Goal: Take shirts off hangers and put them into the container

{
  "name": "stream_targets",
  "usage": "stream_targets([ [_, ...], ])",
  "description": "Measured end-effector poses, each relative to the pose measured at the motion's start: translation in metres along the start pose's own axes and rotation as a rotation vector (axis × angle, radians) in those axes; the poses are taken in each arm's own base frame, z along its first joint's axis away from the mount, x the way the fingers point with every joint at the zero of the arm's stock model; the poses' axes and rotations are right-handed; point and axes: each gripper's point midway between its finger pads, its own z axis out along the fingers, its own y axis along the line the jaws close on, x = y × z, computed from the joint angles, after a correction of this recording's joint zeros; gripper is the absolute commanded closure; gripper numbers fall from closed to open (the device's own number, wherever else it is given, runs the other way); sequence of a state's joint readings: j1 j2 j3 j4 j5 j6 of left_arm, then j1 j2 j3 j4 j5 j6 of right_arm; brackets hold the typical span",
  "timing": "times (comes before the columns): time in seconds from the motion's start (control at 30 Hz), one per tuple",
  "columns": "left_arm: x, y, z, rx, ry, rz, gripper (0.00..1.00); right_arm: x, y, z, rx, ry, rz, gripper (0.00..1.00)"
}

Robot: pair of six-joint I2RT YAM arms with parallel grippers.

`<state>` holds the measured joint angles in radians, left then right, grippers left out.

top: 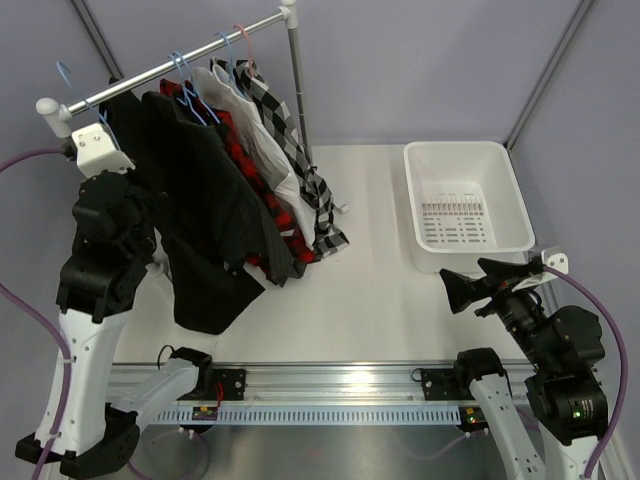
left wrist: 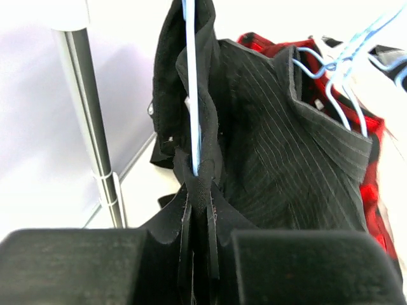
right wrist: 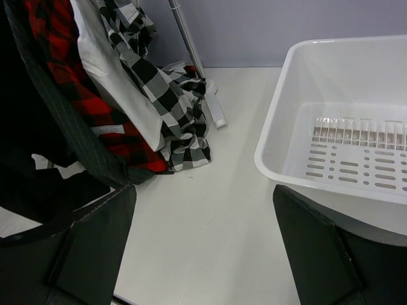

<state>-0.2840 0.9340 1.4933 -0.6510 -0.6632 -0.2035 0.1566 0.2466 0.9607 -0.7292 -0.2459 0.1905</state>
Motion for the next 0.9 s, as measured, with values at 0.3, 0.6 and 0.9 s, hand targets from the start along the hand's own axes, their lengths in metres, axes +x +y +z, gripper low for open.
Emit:
stream_targets([
  [0.3, 0.028, -0.005, -0.033, 0.161, 0.124, 0.032, 1.00, 0.000, 0.000, 0.000, 0.000, 0.000, 0.000, 0.01],
  [0.6, 0.060, -0.008, -0.086, 0.373, 0.254, 0.045, 1.00, 0.001, 0.000, 0.001, -0.002, 0.004, 0.001, 0.01],
  [0.9, 0.059, -0.051, -0.138, 0.739, 0.336, 0.026, 1.00, 0.016, -0.004, 0.030, -0.006, 0.149, 0.040, 0.01],
])
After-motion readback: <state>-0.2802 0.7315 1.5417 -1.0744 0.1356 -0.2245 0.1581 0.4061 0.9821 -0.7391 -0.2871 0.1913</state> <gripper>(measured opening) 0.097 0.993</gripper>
